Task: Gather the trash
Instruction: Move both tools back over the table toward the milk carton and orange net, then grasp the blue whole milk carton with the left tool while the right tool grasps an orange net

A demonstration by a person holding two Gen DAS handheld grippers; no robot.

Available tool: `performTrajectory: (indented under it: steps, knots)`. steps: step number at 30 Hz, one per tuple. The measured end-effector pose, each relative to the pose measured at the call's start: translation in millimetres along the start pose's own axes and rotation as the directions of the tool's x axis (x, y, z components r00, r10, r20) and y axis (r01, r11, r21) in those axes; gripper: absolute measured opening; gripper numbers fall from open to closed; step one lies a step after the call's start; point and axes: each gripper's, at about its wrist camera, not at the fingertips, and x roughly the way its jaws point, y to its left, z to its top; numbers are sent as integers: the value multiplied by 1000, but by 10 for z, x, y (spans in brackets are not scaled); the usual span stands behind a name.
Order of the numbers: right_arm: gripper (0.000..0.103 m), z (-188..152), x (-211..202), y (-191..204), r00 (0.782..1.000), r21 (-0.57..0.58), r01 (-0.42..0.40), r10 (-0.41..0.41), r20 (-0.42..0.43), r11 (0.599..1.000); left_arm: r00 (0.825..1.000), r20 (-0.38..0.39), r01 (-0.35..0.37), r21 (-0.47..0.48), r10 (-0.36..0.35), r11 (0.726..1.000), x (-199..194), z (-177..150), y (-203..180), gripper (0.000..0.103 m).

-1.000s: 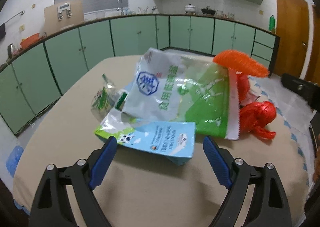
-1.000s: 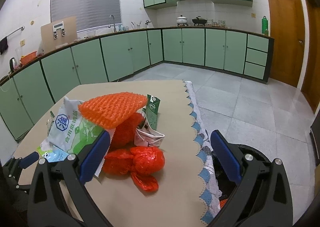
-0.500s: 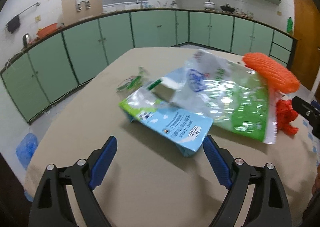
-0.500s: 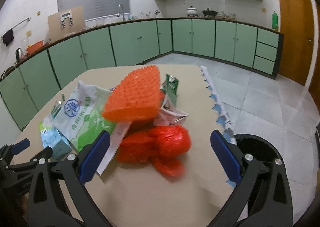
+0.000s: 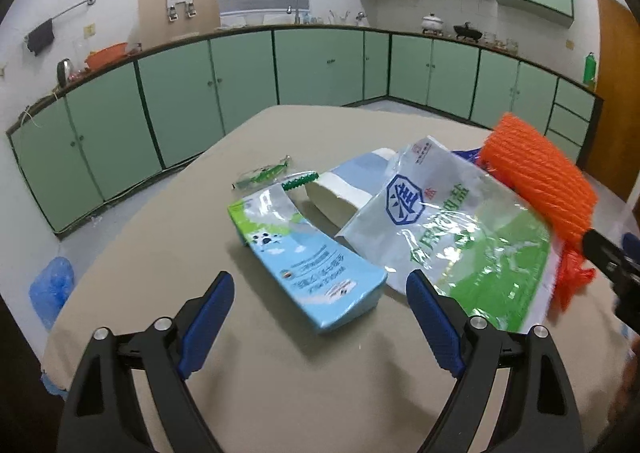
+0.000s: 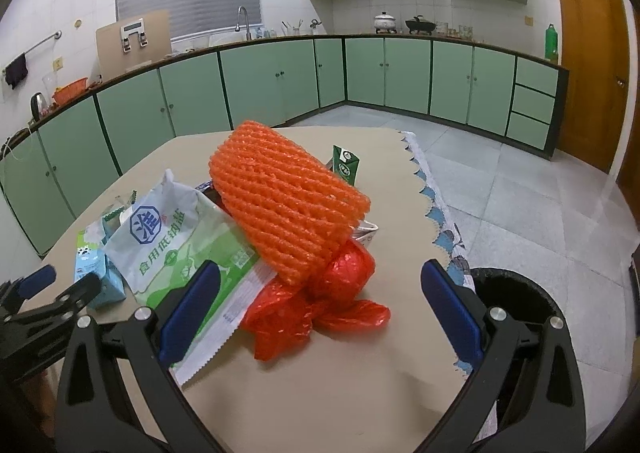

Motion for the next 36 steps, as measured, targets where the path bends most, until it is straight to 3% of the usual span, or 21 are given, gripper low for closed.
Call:
performTrajectory:
  steps: [8, 10, 12, 15, 20, 23, 31, 34, 36]
  knots:
    - [97, -6, 71, -85, 1000, 18, 4, -3, -16, 1000, 999, -26, -40, -66, 39, 997, 176, 41, 74, 85]
    - [97, 3, 77, -74, 1000, 12, 4, -4, -13, 1000, 999, -31, -27, -76, 25, 997, 163, 27, 137, 81]
    - [97, 3, 87, -70, 1000, 8, 2, -1, -15, 1000, 999, -43, -17, -85, 13, 996, 143, 0, 198, 70]
    - [97, -1, 94, -68, 1000, 8, -6, 6, -20, 1000, 998, -65, -24, -92, 18, 996, 95, -62, 277, 65]
    - [97, -7, 77, -50, 1000, 3, -12, 12, -17, 1000, 997, -60, -58, -88, 53, 994, -29, -129, 382, 66]
    - [97, -6, 81, -13, 1000, -1, -17, 17, -19, 1000, 997, -54, -54, -87, 50, 995, -41, -92, 332, 81]
    - [97, 18, 54, 4, 1000, -12, -7, 6, -8, 1000, 994, -59, -95, -102, 89, 990, 216, 69, 290, 84]
    - [97, 17, 66, -7, 1000, -8, -4, 4, -10, 1000, 995, -66, -87, -101, 80, 991, 282, 74, 295, 76]
    - [97, 17, 80, -10, 1000, -8, -4, 4, -13, 1000, 995, -75, -76, -100, 68, 992, 302, 60, 296, 57]
